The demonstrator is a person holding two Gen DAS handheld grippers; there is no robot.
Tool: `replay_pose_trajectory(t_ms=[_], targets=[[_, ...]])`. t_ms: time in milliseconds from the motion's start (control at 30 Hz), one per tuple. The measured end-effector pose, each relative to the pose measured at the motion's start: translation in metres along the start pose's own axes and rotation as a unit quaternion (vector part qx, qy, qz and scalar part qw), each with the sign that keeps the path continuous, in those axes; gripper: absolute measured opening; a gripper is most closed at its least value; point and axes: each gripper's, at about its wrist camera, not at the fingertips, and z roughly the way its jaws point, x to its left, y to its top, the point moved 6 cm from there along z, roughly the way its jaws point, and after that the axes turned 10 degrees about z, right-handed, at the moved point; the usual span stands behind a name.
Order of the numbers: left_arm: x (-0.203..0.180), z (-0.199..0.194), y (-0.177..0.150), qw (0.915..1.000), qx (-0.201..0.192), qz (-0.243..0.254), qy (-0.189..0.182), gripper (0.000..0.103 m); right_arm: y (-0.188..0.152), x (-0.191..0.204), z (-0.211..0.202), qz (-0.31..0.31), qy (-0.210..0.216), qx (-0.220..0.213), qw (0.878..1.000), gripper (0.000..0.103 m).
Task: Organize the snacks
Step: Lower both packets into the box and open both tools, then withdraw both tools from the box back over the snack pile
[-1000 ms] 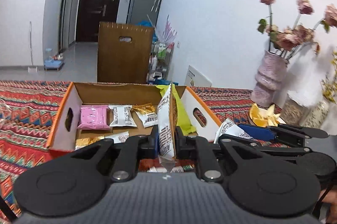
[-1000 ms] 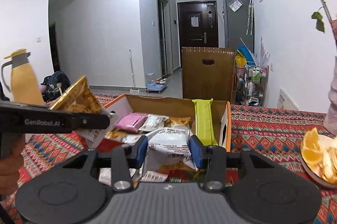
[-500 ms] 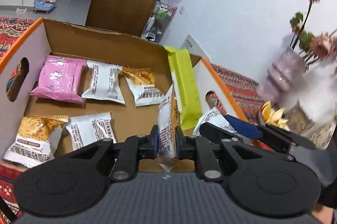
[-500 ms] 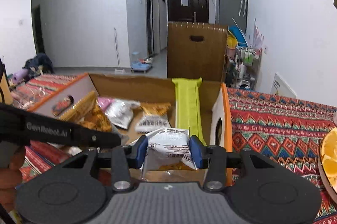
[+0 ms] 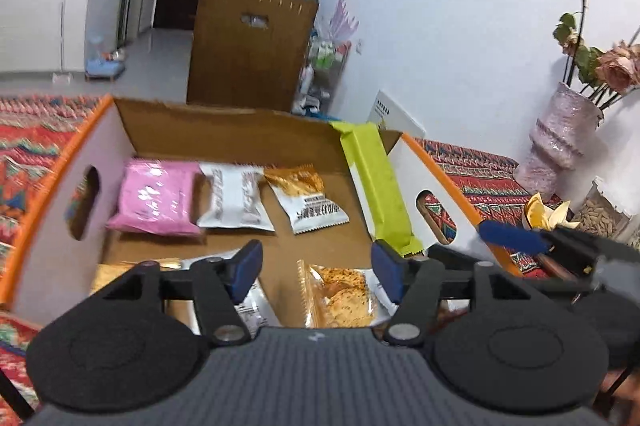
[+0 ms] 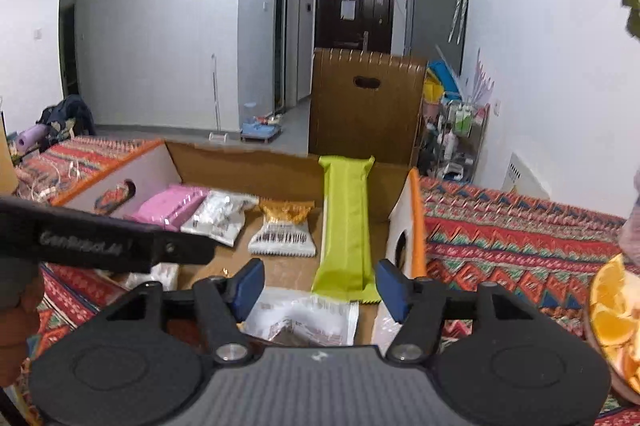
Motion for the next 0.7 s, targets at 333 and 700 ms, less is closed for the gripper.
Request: replay_pose_trajectory(t_ms=[333, 700], targets=[[-0.004, -0.099, -0.015, 0.9986, -0.015, 0.03, 0.041, 0.077, 0.015, 0.009, -0.099, -0.005, 0.012, -0.053, 0.999, 0.072], [-0.047, -0.23, -0.065, 0.9943, -0.076, 0.054, 0.052, 0.087, -0.044, 0.032, -0.209, -0.003, 0.037, -0.059, 0.998, 0.077]])
